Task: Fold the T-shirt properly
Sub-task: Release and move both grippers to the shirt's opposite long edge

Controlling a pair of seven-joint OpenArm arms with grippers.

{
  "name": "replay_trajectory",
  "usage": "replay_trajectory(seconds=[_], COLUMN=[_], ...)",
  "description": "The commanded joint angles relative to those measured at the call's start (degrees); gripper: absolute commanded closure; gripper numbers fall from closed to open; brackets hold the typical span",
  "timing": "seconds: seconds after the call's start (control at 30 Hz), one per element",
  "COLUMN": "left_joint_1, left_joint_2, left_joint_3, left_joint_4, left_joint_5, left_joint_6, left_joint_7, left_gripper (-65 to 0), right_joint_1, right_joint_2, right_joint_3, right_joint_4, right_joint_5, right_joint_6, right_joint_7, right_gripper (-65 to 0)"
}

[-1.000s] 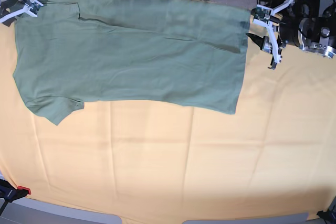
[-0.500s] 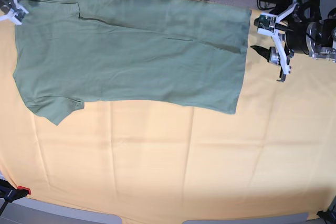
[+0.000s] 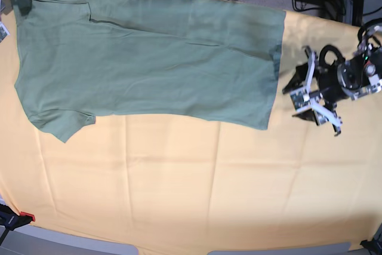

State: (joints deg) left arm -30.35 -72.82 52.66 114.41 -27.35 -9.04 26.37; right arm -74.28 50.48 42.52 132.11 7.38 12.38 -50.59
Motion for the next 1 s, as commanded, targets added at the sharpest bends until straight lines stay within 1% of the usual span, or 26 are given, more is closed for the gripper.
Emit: replay_trajectory(seconds=[0.0, 0.07, 0.13, 0.17, 0.23, 0.27, 0.33, 0.43, 0.5, 0.6, 0.67, 0.73, 0.9, 0.97], left_joint_1=[-1.11, -1.09, -1.09, -1.11, -1.09, -1.11, -1.11, -1.11, -1.11, -1.11, -1.09, -1.09, -0.83, -0.57], left_joint_2=[0.44, 3.87, 7.61, 9.38, 12.76, 14.19, 16.22, 18.78, 20.81, 23.61, 25.29, 26.97, 31.61, 33.11], left_joint_3=[-2.71, -7.17, -12.48, -15.06, -19.93, -21.86, -23.93, -24.15, -24.15, -24.15, -24.15, -24.13, -24.13, -24.13], left_joint_4=[-2.05, -7.56, -13.75, -16.98, -23.58, -26.91, -33.09, -41.27, -46.03, -51.45, -54.1, -55.78, -57.33, -57.33], left_joint_5=[-1.64, -6.6, -12.9, -16.5, -24.5, -28.15, -33.81, -38.6, -40.74, -41.77, -43.12, -43.93, -44.09, -45.09], left_joint_6=[0.72, -0.85, -3.8, -5.88, -11.41, -13.66, -16.9, -21.55, -22.51, -22.6, -24.76, -26.25, -26.23, -26.97], left_joint_7=[-0.72, -0.48, -0.04, 0.48, 1.81, 2.84, 3.74, 3.96, 4.66, 5.31, 6.6, 7.93, 11.74, 14.03], left_gripper=[-31.2, -31.2, -31.2, -31.2, -31.2, -31.2, -31.2, -31.2, -31.2, -31.2, -31.2, -31.2, -31.2, -31.2], right_joint_1=[-0.33, -0.33, -0.33, -0.33, -0.33, -0.33, -0.33, -0.31, -0.31, -0.17, 0.0, 0.0, 0.02, 0.02], right_joint_2=[0.46, 0.46, 0.48, 0.46, 0.46, 0.46, 0.44, 0.48, 0.48, 0.48, 0.48, 0.5, 0.48, 0.48], right_joint_3=[0.74, 0.74, 0.74, 0.74, 0.74, 0.74, 0.74, 0.74, 0.74, 0.74, 0.74, 0.74, 0.74, 0.74], right_joint_4=[0.66, 0.66, 0.66, 0.66, 0.66, 0.66, 0.66, 0.66, 0.66, 0.66, 0.66, 0.66, 0.66, 0.66], right_joint_5=[-1.4, -1.4, -1.4, -1.4, -1.4, -1.4, -1.4, -1.7, -1.84, -1.81, -1.81, -1.81, -1.81, -1.81], right_joint_6=[-0.94, -1.51, -1.81, -2.01, -2.45, -2.58, -2.89, -3.21, -3.21, -3.21, -3.58, -3.89, -3.89, -3.89], right_joint_7=[0.0, 0.0, 0.02, 0.02, 0.02, 0.02, 0.0, 0.26, 1.44, 1.97, 1.97, 2.29, 3.04, 3.06], right_gripper=[-36.0, -36.0, -36.0, -36.0, -36.0, -36.0, -36.0, -36.0, -36.0, -36.0, -36.0, -36.0, -36.0, -36.0])
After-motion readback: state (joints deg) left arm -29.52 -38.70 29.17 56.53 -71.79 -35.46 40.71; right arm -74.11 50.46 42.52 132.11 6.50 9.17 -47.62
